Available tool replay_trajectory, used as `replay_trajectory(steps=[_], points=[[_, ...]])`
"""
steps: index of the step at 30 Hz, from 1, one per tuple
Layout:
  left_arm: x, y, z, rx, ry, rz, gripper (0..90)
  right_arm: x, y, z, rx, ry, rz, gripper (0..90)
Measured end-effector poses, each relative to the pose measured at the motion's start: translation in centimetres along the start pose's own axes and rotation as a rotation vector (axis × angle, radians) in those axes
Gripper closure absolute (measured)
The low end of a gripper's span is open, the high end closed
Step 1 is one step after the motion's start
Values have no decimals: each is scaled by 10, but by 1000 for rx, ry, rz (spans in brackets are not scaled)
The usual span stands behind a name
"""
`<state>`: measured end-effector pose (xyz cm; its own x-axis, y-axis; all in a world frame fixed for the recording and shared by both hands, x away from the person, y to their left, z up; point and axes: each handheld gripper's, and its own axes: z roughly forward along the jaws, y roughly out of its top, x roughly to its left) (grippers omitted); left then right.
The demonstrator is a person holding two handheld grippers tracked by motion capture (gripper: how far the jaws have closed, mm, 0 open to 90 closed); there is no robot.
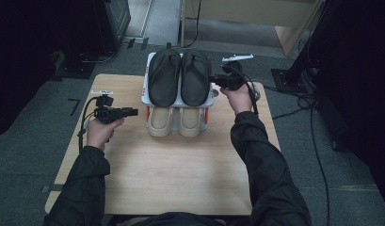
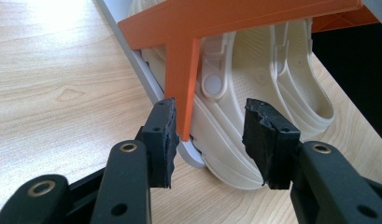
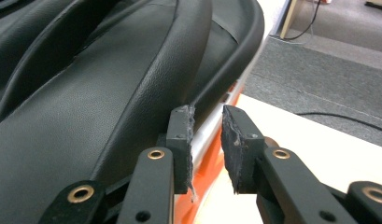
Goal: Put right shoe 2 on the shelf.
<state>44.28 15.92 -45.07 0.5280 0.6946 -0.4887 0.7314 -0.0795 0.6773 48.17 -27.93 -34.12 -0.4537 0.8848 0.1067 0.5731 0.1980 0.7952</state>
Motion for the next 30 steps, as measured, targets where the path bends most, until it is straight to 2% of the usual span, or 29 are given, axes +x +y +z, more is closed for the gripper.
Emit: replay_trajectory(steps=[5, 11, 17, 19, 25, 27, 30], points=[[0, 0, 0, -1, 0, 0, 545, 7, 1, 2, -7, 4, -10, 736], [0, 0, 0, 0, -1, 1, 543, 5, 1, 2, -6, 10, 5, 708], [1, 0, -1, -5, -1, -9, 533, 2, 0, -2, -12, 15, -13, 674], [1, 0, 0, -2, 0, -3, 529, 1, -6, -8, -68, 20, -47, 647], [1, -1, 0, 2, 8, 5, 519, -3, -13, -14, -63, 25, -62, 617], [1, -1, 1, 6, 11, 5, 513, -5, -18, -18, -93, 24, -66, 612], [1, -1, 1, 8, 14, 9, 505, -7, -22, -21, -98, 33, -65, 594]])
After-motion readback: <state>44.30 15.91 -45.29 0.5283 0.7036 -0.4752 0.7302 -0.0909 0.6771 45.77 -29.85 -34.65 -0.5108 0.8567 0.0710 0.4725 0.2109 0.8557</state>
